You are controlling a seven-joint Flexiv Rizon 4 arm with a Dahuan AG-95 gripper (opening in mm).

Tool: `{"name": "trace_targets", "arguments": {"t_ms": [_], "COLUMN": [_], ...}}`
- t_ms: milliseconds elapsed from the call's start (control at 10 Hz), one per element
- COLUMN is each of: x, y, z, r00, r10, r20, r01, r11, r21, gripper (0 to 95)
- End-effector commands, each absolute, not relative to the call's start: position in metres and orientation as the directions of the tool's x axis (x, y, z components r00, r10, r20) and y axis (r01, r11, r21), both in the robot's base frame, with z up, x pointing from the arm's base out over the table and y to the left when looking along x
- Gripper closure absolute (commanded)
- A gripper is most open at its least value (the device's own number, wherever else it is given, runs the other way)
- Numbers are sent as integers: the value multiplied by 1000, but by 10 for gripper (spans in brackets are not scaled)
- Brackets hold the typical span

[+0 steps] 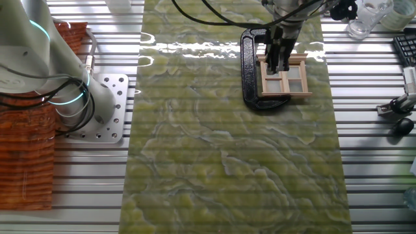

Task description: Open a sliding window

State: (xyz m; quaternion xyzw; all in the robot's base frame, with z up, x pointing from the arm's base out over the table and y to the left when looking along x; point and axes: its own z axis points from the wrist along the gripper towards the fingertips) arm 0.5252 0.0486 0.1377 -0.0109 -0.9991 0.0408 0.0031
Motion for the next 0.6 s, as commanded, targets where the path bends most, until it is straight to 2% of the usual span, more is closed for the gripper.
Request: {"name": "trace_targets", "arguments": {"t_ms": [100,600], "x": [526,533], "y": [49,60], "z": [138,122], "r00": [-1000,-1000], "r10": [14,-2], "r20": [7,14], "r01": [13,-3], "r11": [997,997], "r21": [-82,-79], "gripper": [950,950]}}
